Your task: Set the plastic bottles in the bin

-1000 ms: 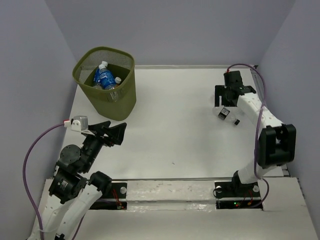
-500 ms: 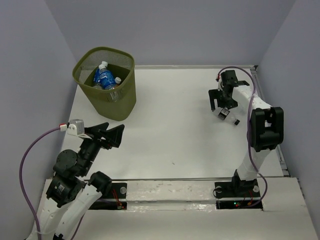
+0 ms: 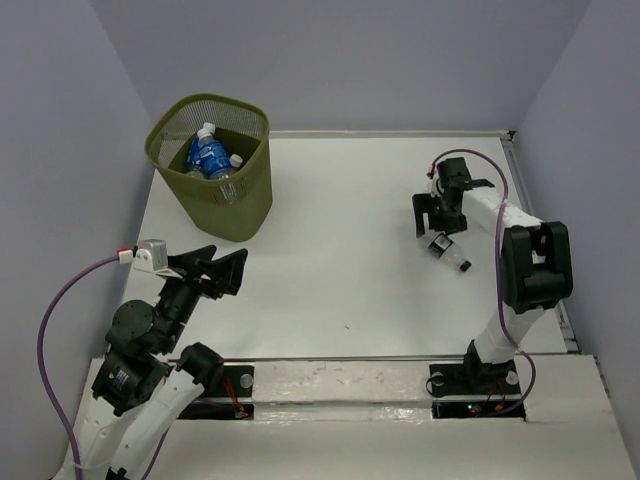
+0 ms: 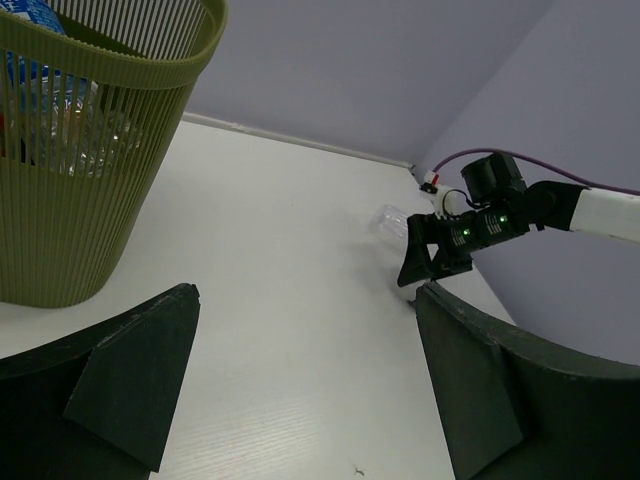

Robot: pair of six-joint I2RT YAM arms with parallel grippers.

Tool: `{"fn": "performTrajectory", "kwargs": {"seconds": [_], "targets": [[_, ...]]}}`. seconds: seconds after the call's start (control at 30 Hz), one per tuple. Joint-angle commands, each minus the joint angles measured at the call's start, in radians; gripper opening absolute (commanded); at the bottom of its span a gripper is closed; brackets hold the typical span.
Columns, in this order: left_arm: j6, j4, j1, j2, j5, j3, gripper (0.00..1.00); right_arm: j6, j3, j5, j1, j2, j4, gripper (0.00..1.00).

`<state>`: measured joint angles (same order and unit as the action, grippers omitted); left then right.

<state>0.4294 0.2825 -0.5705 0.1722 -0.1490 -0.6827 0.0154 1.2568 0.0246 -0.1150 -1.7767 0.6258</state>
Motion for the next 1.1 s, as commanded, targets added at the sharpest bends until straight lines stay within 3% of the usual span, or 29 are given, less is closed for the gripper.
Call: {"fn": "performTrajectory", "kwargs": {"seconds": [0.0,0.23,0.27,0.3,0.37,0.57,0.8,1.07], "targets": [[-0.004,-0.026,-0.003,0.01,-0.007,-0.005,0.99,0.027,-0.042,-0.018,-0.028,-0.024,0.0,0.88],[-0.004,-0.028,0.012,0.012,-0.009,-0.005,0.99,0.086,-0.141,-0.032,-0.061,0.043,-0.037,0.85],[-0.006,-0.028,0.014,0.013,-0.009,-0.005,0.99,0.09,-0.151,-0.034,-0.075,0.054,-0.04,0.8],[-0.004,-0.028,0.015,0.015,-0.009,-0.005,0.99,0.098,-0.16,-0.041,-0.093,0.063,-0.05,0.62],[-0.004,-0.028,0.017,0.018,-0.006,-0.005,0.99,0.124,-0.172,-0.055,-0.12,0.097,-0.063,0.48],[-0.004,-0.028,0.02,0.023,-0.007,-0.008,0.99,0.205,-0.096,-0.08,-0.305,0.195,-0.078,0.43],[0.012,-0.009,0.029,0.036,-0.041,-0.011,0.99,0.23,0.341,-0.155,-0.57,0.156,-0.09,0.37],[0.135,0.101,0.043,0.029,-0.296,-0.035,0.99,0.147,1.172,-0.195,-0.749,-0.247,-0.191,0.36]]}}
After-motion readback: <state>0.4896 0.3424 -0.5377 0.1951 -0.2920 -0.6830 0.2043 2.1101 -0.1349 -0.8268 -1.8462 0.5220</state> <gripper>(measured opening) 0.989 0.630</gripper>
